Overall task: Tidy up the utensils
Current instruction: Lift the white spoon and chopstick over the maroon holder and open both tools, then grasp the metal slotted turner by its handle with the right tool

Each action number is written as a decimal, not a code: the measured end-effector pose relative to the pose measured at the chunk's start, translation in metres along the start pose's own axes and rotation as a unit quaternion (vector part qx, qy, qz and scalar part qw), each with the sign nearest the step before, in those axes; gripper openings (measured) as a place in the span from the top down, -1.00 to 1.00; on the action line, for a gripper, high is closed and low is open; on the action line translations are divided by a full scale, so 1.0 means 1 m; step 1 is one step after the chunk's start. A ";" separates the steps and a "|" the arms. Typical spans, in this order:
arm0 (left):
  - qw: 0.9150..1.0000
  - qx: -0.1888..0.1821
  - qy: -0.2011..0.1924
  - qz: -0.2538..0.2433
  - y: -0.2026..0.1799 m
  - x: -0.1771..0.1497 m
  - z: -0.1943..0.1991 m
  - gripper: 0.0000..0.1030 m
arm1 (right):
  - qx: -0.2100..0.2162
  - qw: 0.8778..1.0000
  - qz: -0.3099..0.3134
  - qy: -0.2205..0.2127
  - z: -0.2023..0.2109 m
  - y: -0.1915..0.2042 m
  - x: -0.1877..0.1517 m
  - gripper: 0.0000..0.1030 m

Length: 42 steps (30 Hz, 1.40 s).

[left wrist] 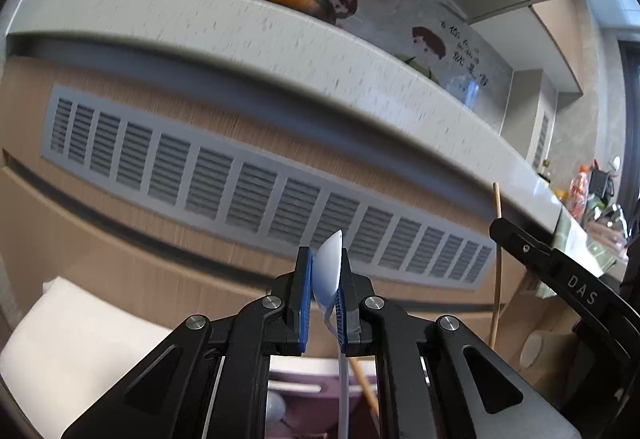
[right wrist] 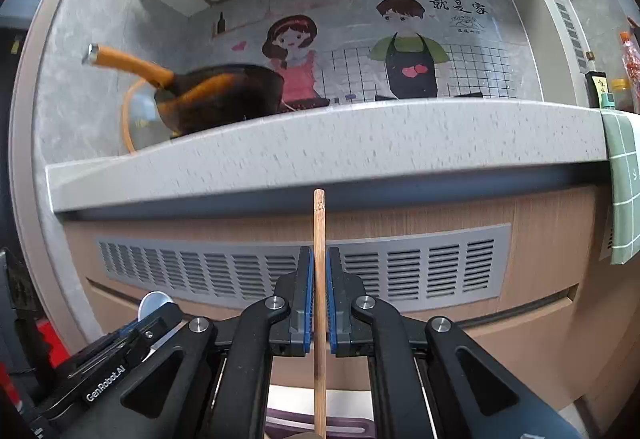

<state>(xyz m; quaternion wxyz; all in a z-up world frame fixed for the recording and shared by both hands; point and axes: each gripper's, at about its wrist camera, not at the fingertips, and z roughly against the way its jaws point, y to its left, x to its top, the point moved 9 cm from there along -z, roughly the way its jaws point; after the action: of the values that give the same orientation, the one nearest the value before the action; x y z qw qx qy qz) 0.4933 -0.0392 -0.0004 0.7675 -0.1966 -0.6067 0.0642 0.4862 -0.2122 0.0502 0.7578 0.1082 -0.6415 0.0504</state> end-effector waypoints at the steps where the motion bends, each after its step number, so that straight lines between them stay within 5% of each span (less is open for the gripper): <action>1: 1.000 0.001 0.004 0.002 0.001 -0.004 0.000 0.74 | -0.003 1.000 0.001 -0.001 -0.001 -0.002 -0.004 0.89; 6: 0.999 -0.017 0.045 0.025 0.006 -0.021 0.007 0.12 | 0.025 0.999 -0.016 0.045 0.001 -0.008 -0.034 0.86; 14: 0.995 0.005 0.085 0.049 0.021 -0.032 0.051 0.10 | 0.009 0.995 -0.017 0.103 0.046 -0.023 -0.075 0.75; 20: 0.992 0.024 0.122 0.015 0.031 -0.045 0.106 0.10 | 0.012 0.986 0.002 0.166 0.088 -0.010 -0.105 0.60; 31: 0.972 0.048 0.212 -0.087 0.047 -0.101 0.200 0.07 | 0.063 0.928 0.108 0.350 0.150 0.049 -0.212 0.58; 42: 0.964 0.080 0.244 -0.063 0.084 -0.122 0.211 0.02 | 0.071 0.905 0.090 0.410 0.136 0.057 -0.259 0.41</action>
<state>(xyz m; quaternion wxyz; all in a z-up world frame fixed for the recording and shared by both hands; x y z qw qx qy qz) 0.2720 0.0443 -0.1033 0.9083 -0.1055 -0.4047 0.0142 0.2990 -0.1715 -0.1775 0.9364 0.0735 -0.2762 0.2038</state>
